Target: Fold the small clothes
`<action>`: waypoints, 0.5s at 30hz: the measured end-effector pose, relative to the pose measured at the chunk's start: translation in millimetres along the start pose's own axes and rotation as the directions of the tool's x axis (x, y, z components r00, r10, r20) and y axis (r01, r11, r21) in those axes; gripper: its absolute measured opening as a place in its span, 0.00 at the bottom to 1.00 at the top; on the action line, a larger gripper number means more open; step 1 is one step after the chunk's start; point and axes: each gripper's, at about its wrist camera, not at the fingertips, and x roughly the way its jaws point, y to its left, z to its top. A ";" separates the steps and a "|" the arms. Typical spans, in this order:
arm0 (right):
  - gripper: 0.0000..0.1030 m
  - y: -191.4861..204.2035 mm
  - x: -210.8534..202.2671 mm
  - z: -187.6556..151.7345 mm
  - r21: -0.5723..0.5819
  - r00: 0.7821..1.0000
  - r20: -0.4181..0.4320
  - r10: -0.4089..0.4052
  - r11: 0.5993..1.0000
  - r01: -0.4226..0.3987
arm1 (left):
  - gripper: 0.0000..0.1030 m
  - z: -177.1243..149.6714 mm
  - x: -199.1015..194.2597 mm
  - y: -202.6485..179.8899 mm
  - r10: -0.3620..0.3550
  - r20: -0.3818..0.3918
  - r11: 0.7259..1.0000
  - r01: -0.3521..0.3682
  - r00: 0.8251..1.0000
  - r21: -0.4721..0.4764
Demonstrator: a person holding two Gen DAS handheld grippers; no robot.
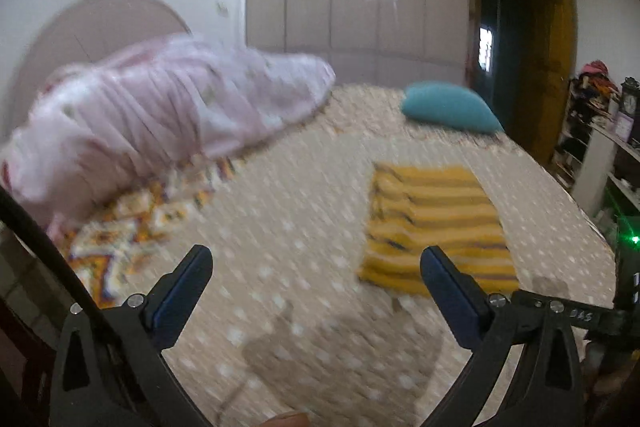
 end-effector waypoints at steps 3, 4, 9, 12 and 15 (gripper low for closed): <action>0.57 -9.9 -9.6 -5.4 -0.006 0.996 0.021 -0.087 0.996 0.087 | 1.00 -15.4 20.1 -17.4 -0.070 -0.138 0.997 0.073 0.988 0.017; 0.58 -11.8 -12.6 -6.7 -0.010 0.994 0.028 -0.108 0.994 0.108 | 1.00 -23.1 27.9 -24.3 -0.080 -0.188 0.996 0.087 0.979 0.026; 0.61 -18.4 -16.9 -15.4 -0.046 0.972 0.037 -0.231 0.971 0.233 | 1.00 -54.1 58.9 -42.2 -0.079 -0.342 0.994 0.100 0.936 0.044; 0.62 -20.8 -10.1 -20.9 -0.066 0.958 0.022 -0.287 0.955 0.288 | 1.00 -70.9 75.8 -42.4 -0.053 -0.425 0.996 0.077 0.903 0.039; 0.66 -21.8 -4.6 -22.8 -0.068 0.953 0.014 -0.304 0.950 0.304 | 1.00 -79.9 85.1 -38.7 -0.051 -0.475 0.997 0.069 0.878 0.020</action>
